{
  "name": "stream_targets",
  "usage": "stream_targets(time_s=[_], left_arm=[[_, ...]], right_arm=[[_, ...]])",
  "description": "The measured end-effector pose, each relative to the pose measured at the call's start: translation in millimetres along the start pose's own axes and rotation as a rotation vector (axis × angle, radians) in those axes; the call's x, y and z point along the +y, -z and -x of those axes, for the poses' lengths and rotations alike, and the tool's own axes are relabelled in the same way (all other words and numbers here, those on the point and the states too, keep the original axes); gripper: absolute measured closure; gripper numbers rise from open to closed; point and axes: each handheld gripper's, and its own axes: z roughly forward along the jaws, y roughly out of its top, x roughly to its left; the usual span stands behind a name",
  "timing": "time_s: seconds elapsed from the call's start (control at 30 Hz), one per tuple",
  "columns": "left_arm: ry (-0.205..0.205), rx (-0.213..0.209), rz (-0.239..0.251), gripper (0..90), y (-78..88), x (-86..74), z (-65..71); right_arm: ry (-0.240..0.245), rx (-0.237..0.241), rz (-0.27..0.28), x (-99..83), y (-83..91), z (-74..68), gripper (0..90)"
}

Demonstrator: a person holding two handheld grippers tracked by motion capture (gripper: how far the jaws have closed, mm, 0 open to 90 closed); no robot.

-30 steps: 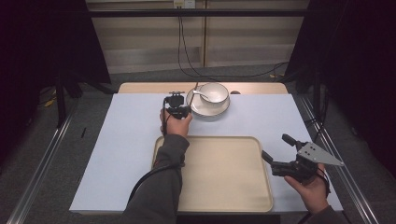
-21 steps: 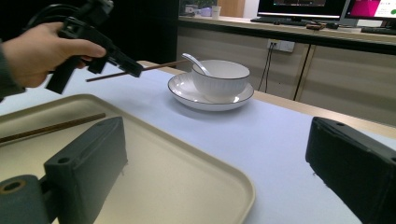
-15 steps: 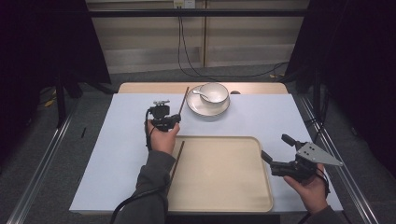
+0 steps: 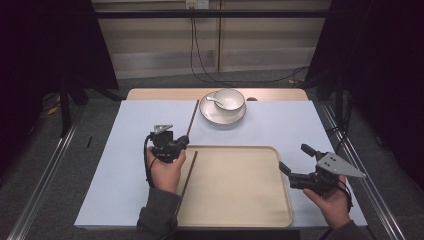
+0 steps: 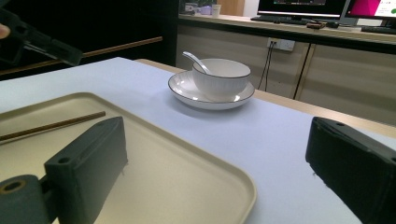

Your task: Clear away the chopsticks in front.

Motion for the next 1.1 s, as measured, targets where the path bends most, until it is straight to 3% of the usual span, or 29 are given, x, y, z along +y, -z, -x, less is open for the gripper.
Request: stream_targets(time_s=[0.2,0.4,0.53,0.63,0.8,1.1], left_arm=[[-0.031,-0.009,0.015,85.7,18.5,-23.2,10.7],[-0.017,-0.002,0.018,85.7,32.4,-47.8,9.3],[0.002,-0.018,0.009,85.7,42.1,-62.1,8.5],[-0.010,0.001,0.000,85.7,49.1,-71.5,7.4],[-0.022,0.019,-0.020,85.7,56.5,-82.3,6.5],[0.000,0.028,-0.048,85.7,67.3,-97.1,2.4]], right_arm=[[0.001,-0.008,0.002,-0.1,0.1,0.0,4.8],[0.001,-0.008,0.000,0.0,0.6,-0.1,4.9],[0.000,-0.008,0.001,0.0,0.9,-0.1,4.9],[0.002,-0.008,-0.001,-0.1,0.4,0.0,4.9],[0.000,-0.008,-0.001,-0.2,0.8,0.1,4.8],[0.004,-0.006,-0.002,-0.2,0.9,-0.1,4.9]])
